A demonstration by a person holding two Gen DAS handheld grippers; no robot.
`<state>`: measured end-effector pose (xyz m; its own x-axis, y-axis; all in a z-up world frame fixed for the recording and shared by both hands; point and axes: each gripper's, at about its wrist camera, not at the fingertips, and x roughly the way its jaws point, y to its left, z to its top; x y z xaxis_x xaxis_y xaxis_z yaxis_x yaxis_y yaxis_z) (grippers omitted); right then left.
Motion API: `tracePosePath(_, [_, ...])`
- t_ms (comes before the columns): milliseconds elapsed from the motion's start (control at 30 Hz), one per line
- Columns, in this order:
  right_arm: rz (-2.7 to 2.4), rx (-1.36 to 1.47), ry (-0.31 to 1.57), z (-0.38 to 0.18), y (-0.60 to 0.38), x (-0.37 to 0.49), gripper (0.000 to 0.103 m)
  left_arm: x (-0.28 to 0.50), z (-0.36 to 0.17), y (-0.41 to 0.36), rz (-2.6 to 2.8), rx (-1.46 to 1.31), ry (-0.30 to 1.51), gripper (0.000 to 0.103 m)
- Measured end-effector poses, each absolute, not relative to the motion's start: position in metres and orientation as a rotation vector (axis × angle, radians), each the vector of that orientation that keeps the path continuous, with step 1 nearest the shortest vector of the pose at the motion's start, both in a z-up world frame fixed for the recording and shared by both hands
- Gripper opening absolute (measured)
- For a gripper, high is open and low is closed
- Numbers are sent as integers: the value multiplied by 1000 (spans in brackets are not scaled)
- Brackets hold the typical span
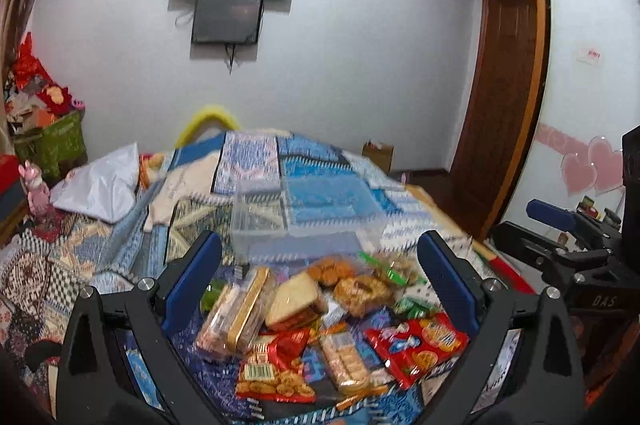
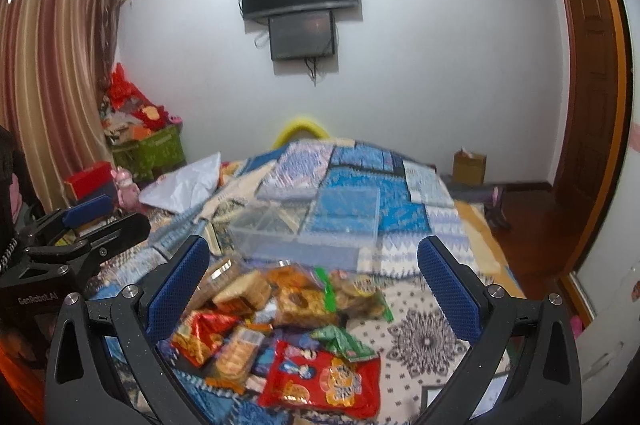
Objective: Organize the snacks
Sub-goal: 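Lower both grippers into the snack pile and grasp a snack each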
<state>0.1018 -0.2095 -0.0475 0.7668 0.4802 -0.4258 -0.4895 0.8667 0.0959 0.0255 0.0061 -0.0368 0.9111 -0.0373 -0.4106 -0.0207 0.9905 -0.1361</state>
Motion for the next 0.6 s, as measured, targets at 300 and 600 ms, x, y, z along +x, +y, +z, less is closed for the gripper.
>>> tracePosePath(300, [470, -50, 674, -103, -221, 126, 103, 41, -89, 28, 24, -209, 635, 96])
tracePosePath(600, [436, -74, 801, -147, -224, 133, 98, 58, -141, 50, 76, -276, 802, 82])
